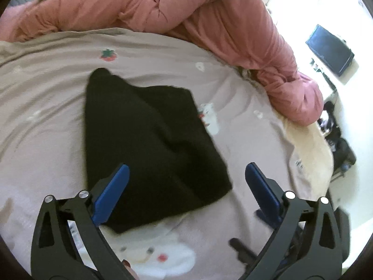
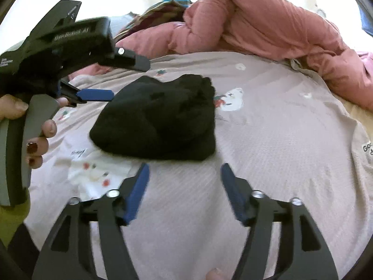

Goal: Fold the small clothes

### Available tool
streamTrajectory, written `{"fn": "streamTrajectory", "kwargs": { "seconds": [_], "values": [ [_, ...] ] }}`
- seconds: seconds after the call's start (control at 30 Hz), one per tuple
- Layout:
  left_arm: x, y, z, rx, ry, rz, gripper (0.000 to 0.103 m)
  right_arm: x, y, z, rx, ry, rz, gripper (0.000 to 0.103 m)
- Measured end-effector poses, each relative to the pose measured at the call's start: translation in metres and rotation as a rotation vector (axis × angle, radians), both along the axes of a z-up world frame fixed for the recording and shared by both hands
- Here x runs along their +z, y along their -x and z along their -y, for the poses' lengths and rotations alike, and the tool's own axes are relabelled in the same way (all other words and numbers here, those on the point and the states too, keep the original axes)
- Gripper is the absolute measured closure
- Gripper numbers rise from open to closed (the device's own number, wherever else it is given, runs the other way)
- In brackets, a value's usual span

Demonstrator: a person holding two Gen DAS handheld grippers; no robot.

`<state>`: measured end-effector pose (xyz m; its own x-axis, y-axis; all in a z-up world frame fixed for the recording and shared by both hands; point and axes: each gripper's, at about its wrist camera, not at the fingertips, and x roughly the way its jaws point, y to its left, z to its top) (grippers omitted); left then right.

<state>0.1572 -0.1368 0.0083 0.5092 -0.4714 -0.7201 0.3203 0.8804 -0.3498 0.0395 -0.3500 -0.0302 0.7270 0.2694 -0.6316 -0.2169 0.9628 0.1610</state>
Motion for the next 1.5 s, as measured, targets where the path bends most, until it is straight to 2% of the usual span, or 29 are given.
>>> {"fn": "streamTrajectory", "kwargs": {
  "seconds": [0.13, 0.23, 0.43, 0.6, 0.83, 1.5],
  "values": [
    [0.004, 0.028, -0.013, 0.045, -0.076, 0.037, 0.010, 0.008, 0.019, 0.000, 0.005, 0.016, 0.021, 0.015],
    [0.003, 0.049, -0.024, 0.078, -0.128, 0.062, 0.010, 0.013, 0.030, -0.006, 0.008, 0.044, 0.039, 0.010],
    [-0.006, 0.086, -0.039, 0.127, -0.247, 0.113, 0.010, 0.022, 0.041, -0.014, 0.010, 0.090, 0.065, 0.007],
    [-0.016, 0.109, -0.054, 0.163, -0.270, 0.110, 0.010, 0.023, 0.044, -0.015, 0.001, 0.116, 0.060, 0.006],
    [-0.027, 0.123, -0.069, 0.205, -0.243, 0.077, 0.010, 0.021, 0.043, -0.016, -0.006, 0.127, 0.048, 0.006],
    [-0.020, 0.131, -0.070, 0.229, -0.251, 0.093, 0.010, 0.026, 0.045, -0.010, -0.025, 0.117, 0.060, 0.005]
  ]
}}
